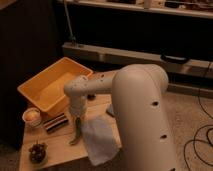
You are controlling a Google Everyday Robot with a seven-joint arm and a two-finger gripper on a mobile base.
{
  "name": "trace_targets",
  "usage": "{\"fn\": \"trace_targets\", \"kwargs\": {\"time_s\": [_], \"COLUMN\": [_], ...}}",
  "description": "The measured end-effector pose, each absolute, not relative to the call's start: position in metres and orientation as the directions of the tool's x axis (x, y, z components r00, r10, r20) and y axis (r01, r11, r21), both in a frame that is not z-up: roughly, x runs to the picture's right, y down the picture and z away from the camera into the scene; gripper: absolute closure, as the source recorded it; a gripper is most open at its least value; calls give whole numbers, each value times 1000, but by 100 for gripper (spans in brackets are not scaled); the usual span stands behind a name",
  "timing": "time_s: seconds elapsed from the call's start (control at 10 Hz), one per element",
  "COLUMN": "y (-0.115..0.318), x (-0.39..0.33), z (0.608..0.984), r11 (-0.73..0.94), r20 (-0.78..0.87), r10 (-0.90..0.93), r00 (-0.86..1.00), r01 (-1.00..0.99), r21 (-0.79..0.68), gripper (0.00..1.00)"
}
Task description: Place pepper in table surface
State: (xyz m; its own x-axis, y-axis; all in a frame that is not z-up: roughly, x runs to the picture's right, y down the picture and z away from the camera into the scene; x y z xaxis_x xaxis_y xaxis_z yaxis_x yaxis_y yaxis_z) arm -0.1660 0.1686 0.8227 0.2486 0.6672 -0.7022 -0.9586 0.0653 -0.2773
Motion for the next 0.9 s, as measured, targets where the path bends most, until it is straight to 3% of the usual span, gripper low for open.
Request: {"fn": "trace_targets", "kwargs": {"time_s": [0.4,0.9], "y": [99,16], "x": [-150,-113], "z": [780,764], "r11": [58,69], "r20": [-649,-571], "r10": [733,808], "r00": [204,149], "r01": [-969,-985], "r21": [-238,-160], "gripper": [100,100]}}
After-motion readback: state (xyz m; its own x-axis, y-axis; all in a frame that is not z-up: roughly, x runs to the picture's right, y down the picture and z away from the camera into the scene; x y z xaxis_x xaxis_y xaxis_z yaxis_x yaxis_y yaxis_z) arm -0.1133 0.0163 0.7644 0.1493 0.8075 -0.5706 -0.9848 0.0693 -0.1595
